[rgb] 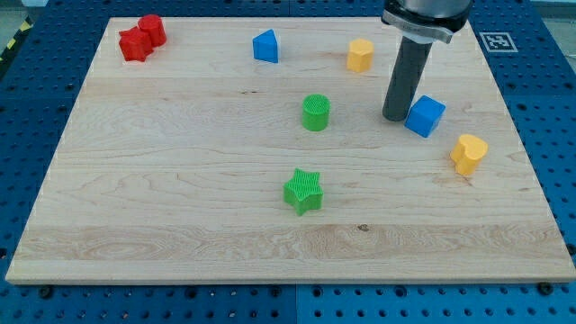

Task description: Arrange the blue blocks diagonally

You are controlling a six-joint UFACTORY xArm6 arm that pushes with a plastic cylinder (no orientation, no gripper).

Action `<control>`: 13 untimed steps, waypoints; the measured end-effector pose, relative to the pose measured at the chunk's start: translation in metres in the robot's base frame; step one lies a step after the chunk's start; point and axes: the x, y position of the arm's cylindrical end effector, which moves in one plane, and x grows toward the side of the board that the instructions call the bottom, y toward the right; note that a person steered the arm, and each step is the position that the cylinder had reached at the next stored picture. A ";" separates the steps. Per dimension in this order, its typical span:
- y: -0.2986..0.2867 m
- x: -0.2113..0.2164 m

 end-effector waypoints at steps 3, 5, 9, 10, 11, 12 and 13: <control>0.035 0.120; 0.161 0.152; 0.050 0.077; -0.006 0.074; -0.002 0.045; -0.005 0.031; -0.020 0.006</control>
